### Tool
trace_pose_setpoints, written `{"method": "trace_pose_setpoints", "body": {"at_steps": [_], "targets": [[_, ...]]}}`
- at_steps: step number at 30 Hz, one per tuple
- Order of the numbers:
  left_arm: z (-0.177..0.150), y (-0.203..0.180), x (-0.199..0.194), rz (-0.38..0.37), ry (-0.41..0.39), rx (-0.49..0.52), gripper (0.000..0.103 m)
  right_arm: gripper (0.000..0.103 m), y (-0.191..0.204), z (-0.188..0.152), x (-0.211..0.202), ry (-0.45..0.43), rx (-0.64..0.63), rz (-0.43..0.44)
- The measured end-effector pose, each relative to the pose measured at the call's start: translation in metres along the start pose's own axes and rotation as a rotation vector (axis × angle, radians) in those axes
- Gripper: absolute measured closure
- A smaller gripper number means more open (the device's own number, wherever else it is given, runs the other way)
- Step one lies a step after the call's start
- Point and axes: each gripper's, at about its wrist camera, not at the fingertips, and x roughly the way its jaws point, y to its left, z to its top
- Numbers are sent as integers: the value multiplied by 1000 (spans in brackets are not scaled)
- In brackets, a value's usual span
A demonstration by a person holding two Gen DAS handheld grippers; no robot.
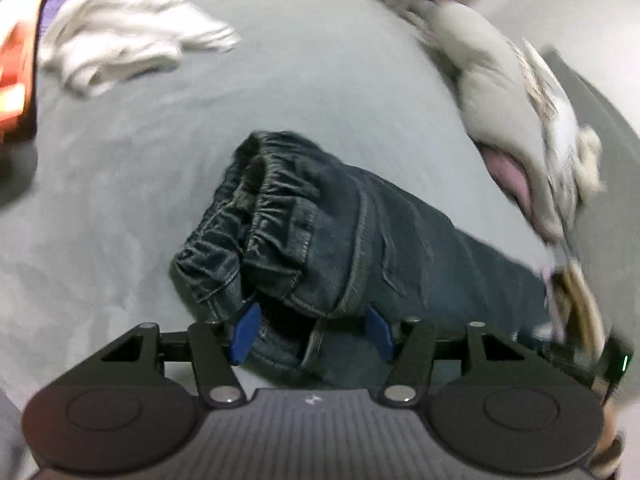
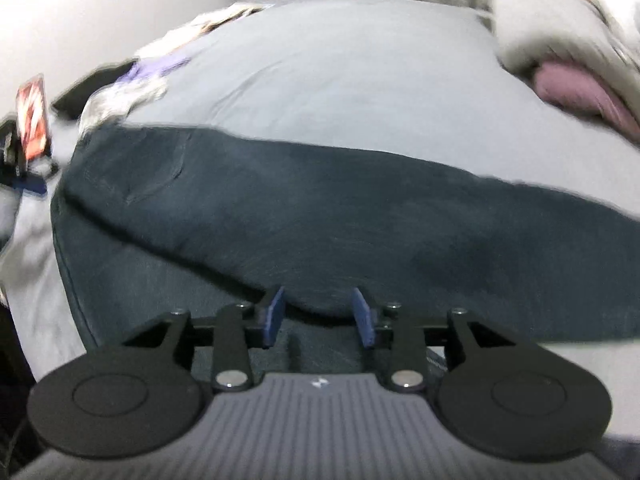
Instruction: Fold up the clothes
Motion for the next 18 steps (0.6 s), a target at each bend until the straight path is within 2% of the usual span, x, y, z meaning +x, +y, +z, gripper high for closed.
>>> {"method": "trace_pose_setpoints", "body": {"at_steps": [4,6,8,12,15,18], "targets": [[-2,4,18,-7,-9,-126,49,60,-23,-7,2,-36,188,-31],[-5,8,24,-32,-26,-184,59,57,-47,-11,-2,-80,357,-43],[-8,10,29,-54,-45,-232,67,53,-61,-14,-3,-102,459,-65],[-12,13,33,-83,-94,-263,71,51,-93,-21,-4,-157,626,-170],[-13,10,30,-79,-121,-259,76,51,-115,-28,5,-181,724,-184],[-15,8,31,-71,-145,-260,80,53,-122,-31,12,-229,770,-196]]}}
